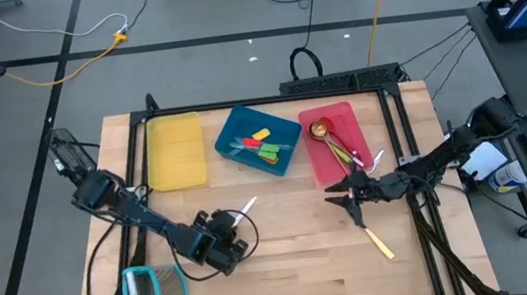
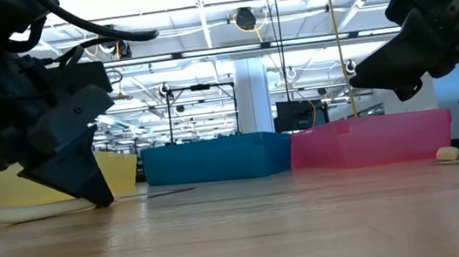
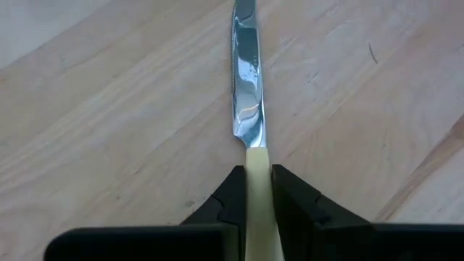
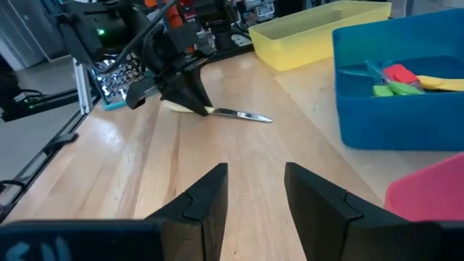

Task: Pick & Place Kitchen Items
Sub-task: Put the left light yellow knife into the yellow bin

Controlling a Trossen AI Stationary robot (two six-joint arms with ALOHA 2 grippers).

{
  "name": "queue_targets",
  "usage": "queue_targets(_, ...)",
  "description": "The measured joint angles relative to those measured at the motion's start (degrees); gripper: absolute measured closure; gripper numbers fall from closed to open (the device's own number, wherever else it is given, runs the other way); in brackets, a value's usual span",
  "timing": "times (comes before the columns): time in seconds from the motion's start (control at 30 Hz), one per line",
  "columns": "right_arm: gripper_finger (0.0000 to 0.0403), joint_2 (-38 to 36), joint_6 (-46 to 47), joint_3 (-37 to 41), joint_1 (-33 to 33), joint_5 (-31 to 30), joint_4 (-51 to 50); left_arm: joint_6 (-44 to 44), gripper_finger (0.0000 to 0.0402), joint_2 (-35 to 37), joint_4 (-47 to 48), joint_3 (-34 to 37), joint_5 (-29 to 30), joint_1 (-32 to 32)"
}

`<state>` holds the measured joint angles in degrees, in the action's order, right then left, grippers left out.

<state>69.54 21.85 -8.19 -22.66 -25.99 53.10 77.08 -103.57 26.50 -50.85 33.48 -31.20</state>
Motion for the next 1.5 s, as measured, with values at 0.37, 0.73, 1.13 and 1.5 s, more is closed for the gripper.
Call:
queue_targets(0.37, 0.0273, 0.0, -0.4, 0.0, 0.1, -1.2, 0.2, -1.8, 0.0358, 10.6, 10.1, 0.2, 6.0, 2.3)
queue_targets(0.73, 0.0273, 0.0, -1.6, 0.0, 0.1, -1.2, 0.6, -6.2, 0.0358, 24.6, 24.5, 0.1, 12.4, 11.7)
queue_targets(1.13, 0.0273, 0.0, -1.6, 0.0, 0.1, -1.3, 0.6, -12.4, 0.0355, 28.7, 34.4, 0.0, 12.7, 27.6)
queue_targets(1.5, 0.0273, 0.0, -1.6, 0.0, 0.1, -1.3, 0.6, -19.4, 0.0347, 28.6, 33.8, 0.9, 8.4, 43.0)
